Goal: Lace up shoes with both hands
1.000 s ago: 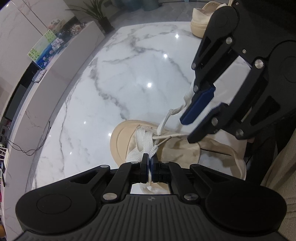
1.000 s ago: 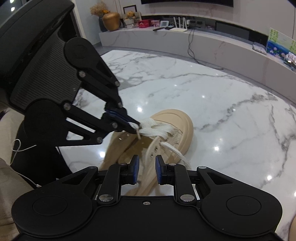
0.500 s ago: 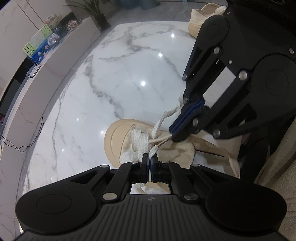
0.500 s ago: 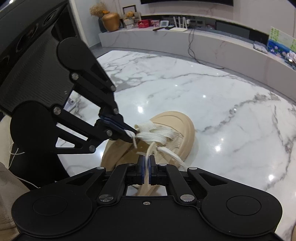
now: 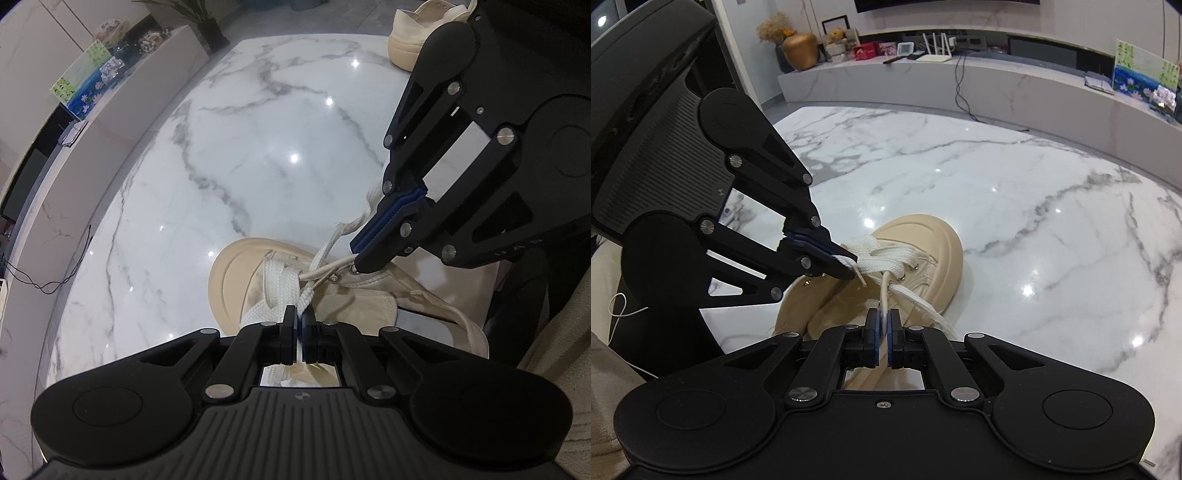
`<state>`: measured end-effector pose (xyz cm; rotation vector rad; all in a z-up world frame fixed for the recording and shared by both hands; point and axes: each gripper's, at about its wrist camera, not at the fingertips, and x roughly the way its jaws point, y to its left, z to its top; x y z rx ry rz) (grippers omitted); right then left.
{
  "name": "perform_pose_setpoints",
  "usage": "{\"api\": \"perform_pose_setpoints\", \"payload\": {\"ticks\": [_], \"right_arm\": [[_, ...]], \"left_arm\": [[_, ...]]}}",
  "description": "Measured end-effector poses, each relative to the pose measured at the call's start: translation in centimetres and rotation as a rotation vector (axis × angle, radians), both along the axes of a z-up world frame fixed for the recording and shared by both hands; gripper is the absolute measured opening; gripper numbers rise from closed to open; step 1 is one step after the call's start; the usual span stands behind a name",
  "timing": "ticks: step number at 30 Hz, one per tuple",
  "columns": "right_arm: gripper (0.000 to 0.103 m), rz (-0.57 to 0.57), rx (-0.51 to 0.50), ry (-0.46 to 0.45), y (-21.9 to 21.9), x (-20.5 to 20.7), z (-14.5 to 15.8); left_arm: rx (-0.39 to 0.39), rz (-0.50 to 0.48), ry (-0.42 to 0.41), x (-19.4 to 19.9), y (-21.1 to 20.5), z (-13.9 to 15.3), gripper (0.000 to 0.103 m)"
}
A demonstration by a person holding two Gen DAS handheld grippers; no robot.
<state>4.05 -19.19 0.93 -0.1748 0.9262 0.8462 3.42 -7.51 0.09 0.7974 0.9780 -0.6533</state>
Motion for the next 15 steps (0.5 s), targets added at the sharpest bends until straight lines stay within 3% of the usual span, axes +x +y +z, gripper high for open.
{"api": "perform_pose_setpoints", "payload": {"ticks": [15], "right_arm": [[0.002, -0.029, 0.027, 0.011, -0.44, 0.18, -0.27]], "left_arm": [[-0.007, 0.001, -0.004, -0.32, -0.09, 0.13, 0.001]]}}
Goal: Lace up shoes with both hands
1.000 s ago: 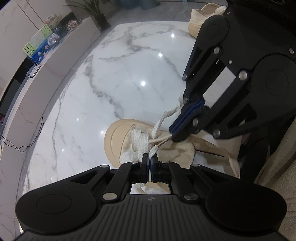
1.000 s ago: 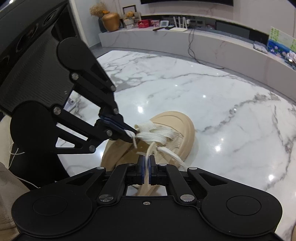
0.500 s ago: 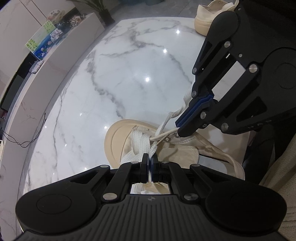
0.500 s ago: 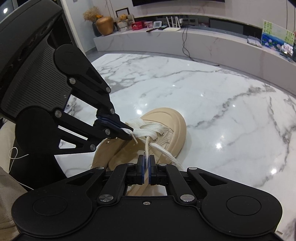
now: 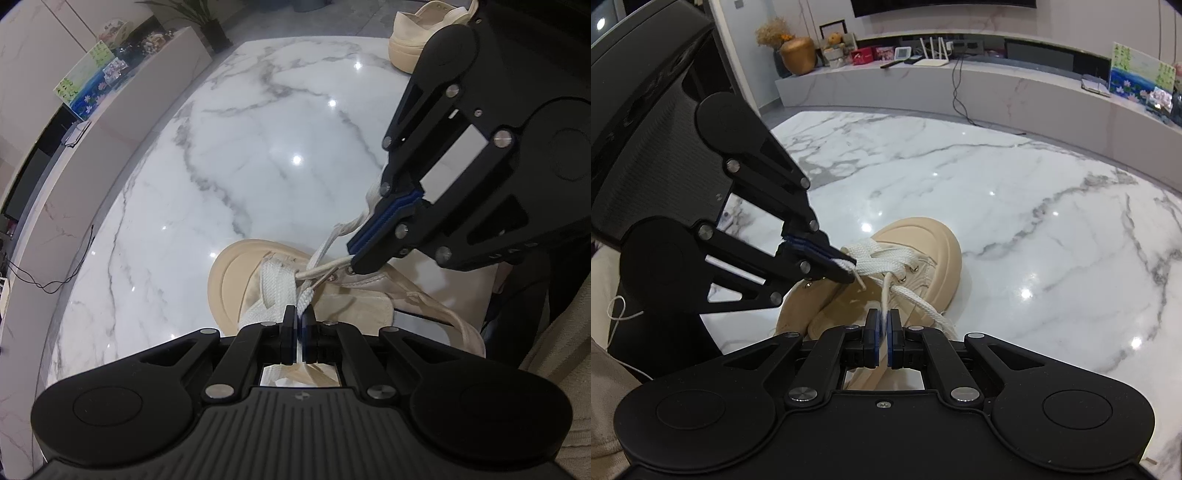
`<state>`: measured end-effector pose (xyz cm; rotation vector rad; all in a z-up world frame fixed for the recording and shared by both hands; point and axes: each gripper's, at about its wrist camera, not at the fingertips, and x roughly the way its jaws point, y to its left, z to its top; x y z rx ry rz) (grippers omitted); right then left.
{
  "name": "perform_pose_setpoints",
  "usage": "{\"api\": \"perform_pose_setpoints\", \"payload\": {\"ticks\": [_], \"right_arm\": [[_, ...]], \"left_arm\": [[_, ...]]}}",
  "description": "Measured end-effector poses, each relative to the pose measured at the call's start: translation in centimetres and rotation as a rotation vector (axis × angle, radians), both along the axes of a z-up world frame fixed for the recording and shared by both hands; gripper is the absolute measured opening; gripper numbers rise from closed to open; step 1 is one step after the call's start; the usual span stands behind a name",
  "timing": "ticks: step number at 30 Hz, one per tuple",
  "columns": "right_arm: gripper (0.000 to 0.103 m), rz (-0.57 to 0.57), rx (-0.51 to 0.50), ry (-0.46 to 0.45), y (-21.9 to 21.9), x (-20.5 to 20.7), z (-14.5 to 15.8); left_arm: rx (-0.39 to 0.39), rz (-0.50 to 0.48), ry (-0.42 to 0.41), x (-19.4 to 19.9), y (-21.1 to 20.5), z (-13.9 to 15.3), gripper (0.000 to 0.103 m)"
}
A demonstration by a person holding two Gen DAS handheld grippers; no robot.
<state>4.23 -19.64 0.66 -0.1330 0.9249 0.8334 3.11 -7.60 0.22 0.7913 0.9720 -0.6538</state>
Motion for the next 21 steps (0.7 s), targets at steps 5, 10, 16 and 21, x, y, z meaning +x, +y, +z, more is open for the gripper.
{"api": "perform_pose_setpoints", "payload": {"ticks": [5, 10, 16, 21], "right_arm": [[0.002, -0.031, 0.023, 0.013, -0.5, 0.0, -0.1], [0.001, -0.047, 0.034, 0.013, -0.7, -0.2, -0.1], [0.001, -0.058, 0.046, 0.012, -0.8, -0.6, 0.2], [0.001, -0.061, 0.054, 0.011, -0.9, -0.8, 0.2]], "left_arm": [[0.004, 0.001, 0.006, -0.2, -0.2, -0.2, 0.001], [0.011, 0.000, 0.010, -0.2, -0.3, -0.3, 0.001], [0.068, 0.007, 0.010, 0.0, -0.7, -0.8, 0.001], [0.101, 0.015, 0.023, 0.5, -1.1, -1.2, 0.001]]}}
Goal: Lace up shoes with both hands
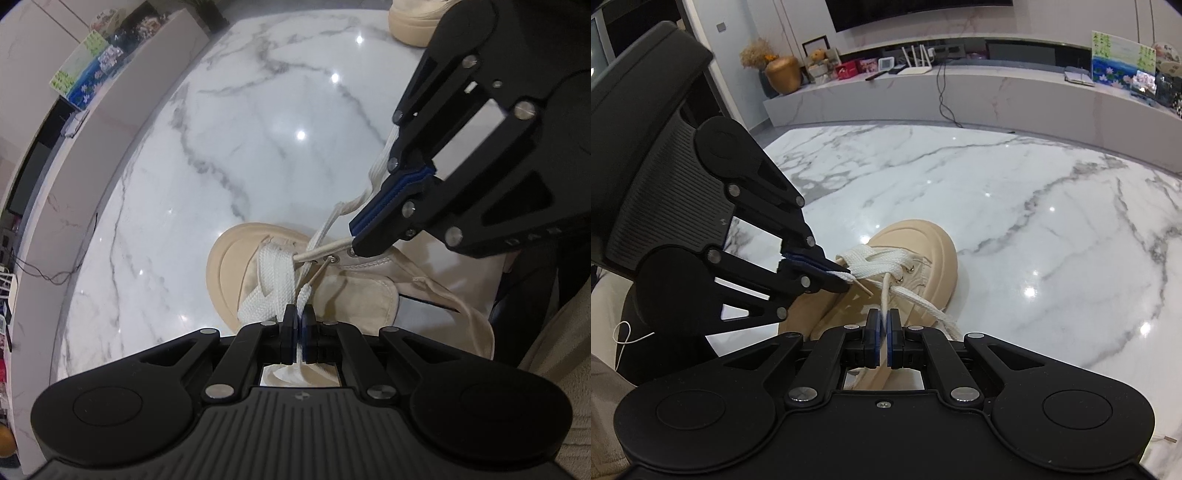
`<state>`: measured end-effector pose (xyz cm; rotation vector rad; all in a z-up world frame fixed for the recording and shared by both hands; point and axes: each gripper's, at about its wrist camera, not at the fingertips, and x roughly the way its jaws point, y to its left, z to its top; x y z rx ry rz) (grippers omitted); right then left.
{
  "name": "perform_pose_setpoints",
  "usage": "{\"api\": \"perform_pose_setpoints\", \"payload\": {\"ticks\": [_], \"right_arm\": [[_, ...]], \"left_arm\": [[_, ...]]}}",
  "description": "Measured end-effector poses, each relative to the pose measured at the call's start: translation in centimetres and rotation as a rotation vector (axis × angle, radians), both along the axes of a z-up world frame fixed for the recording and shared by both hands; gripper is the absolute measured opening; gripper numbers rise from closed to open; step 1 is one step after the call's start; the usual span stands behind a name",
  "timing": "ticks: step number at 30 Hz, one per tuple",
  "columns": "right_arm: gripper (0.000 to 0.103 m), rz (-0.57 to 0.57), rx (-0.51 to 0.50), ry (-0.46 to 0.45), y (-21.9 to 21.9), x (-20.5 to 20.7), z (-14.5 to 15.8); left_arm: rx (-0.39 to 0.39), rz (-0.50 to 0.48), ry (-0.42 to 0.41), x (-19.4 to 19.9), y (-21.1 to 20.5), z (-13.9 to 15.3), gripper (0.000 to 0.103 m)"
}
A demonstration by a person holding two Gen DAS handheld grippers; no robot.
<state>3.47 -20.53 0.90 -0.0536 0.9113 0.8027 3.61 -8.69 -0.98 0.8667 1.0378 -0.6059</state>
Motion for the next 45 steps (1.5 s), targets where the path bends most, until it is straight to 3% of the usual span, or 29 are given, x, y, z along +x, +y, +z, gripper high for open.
{"api": "perform_pose_setpoints", "payload": {"ticks": [11, 22, 45], "right_arm": [[0.001, -0.007, 0.009, 0.006, -0.33, -0.28, -0.11], [0.001, -0.007, 0.005, 0.008, -0.27, -0.26, 0.00], [0.001, 0.001, 0.003, 0.007, -0.10, -0.21, 0.15]], "left_arm": [[0.011, -0.001, 0.041, 0.04, 0.15, -1.10, 0.001], [-0.029, 0.012, 0.020, -0.10, 0.14, -0.20, 0.001], [-0.022, 0.011, 0.030, 0.09, 0.05, -0.48, 0.001]]}}
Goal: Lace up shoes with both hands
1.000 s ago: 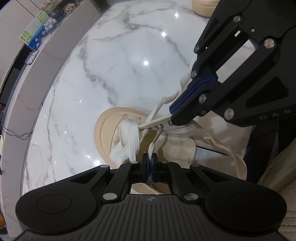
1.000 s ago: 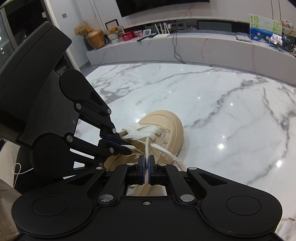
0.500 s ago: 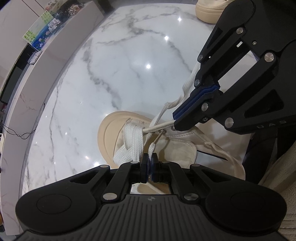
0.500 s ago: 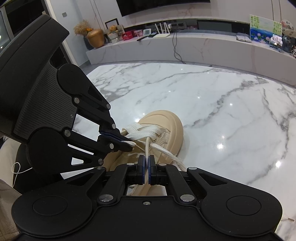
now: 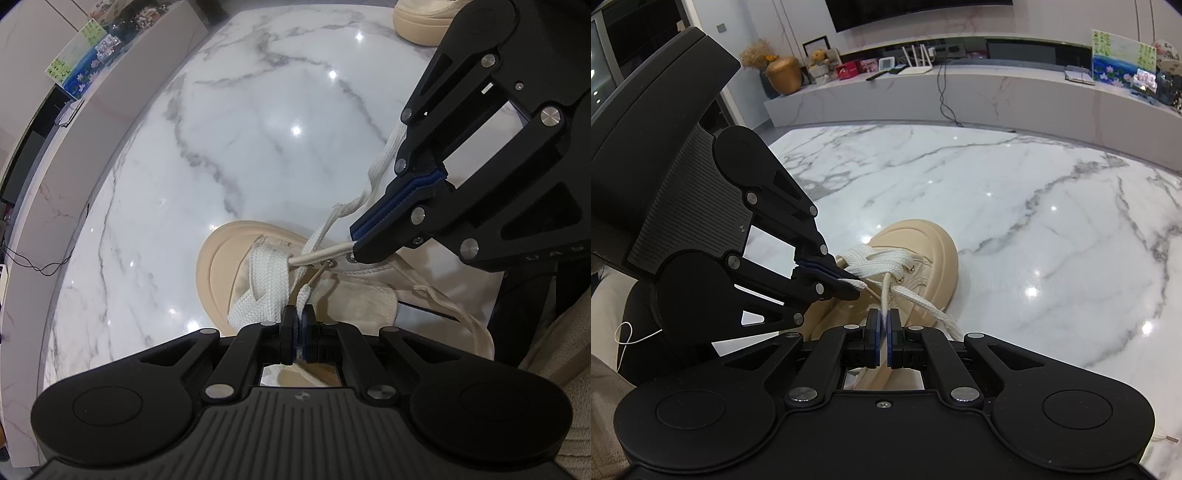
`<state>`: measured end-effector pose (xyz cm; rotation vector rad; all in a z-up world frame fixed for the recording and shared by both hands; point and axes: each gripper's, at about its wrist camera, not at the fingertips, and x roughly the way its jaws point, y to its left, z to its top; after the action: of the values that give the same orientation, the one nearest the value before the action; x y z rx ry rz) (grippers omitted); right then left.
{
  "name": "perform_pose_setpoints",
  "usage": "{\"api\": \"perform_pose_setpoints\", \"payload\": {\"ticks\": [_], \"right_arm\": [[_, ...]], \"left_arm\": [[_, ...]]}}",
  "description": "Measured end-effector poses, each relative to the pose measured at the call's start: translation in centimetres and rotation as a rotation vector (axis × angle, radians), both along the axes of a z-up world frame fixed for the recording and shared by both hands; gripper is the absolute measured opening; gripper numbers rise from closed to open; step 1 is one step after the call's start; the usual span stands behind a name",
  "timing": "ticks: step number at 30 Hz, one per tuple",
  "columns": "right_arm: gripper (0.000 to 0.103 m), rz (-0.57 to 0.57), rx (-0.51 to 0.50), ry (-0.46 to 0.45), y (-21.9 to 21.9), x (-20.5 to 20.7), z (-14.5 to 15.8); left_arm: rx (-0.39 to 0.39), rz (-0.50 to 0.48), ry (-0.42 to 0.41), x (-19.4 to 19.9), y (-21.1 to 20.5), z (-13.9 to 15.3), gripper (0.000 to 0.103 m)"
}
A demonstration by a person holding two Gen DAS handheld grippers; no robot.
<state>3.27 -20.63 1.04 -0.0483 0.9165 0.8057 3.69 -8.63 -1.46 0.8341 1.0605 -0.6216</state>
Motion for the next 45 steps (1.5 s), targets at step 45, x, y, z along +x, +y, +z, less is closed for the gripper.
{"api": "perform_pose_setpoints", "payload": {"ticks": [45], "right_arm": [[0.003, 0.276, -0.129, -0.104, -0.1, 0.9, -0.3]], "left_arm": [[-0.095, -0.106, 0.015, 0.7, -0.7, 0.5, 0.001]]}}
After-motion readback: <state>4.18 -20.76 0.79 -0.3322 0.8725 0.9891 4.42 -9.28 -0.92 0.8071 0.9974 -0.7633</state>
